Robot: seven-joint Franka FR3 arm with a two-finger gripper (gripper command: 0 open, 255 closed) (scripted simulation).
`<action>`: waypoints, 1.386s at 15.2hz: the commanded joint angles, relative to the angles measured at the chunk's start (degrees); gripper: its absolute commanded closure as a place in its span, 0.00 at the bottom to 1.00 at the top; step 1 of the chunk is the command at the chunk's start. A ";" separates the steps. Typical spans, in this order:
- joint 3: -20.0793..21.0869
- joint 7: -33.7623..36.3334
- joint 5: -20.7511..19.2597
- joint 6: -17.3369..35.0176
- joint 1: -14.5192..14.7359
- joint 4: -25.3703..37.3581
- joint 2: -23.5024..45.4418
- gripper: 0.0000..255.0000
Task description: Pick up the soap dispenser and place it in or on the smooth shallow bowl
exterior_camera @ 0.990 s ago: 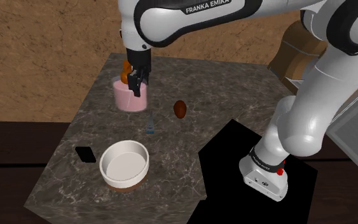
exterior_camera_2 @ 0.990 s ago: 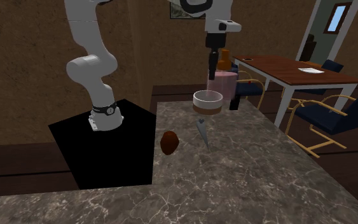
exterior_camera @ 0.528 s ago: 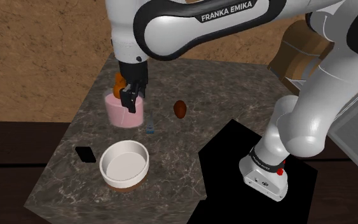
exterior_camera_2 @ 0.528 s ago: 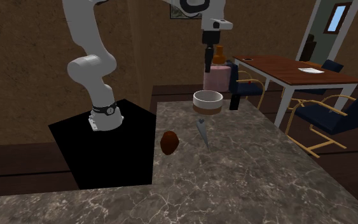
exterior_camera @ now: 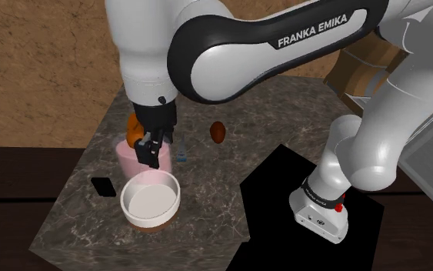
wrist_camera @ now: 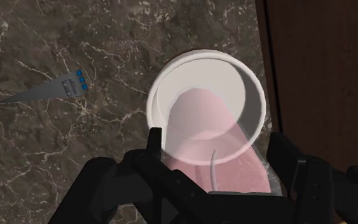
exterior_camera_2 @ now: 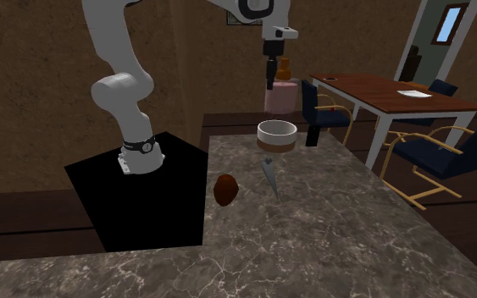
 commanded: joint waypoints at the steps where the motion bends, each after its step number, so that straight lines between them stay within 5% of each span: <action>1: 0.38 0.90 -0.13 1.14 0.33 -0.77 0.39 1.00; 13: 0.53 2.07 -1.42 10.15 0.47 -7.09 3.31 1.00; 21: 0.50 2.07 -1.42 10.15 0.51 -7.09 3.31 1.00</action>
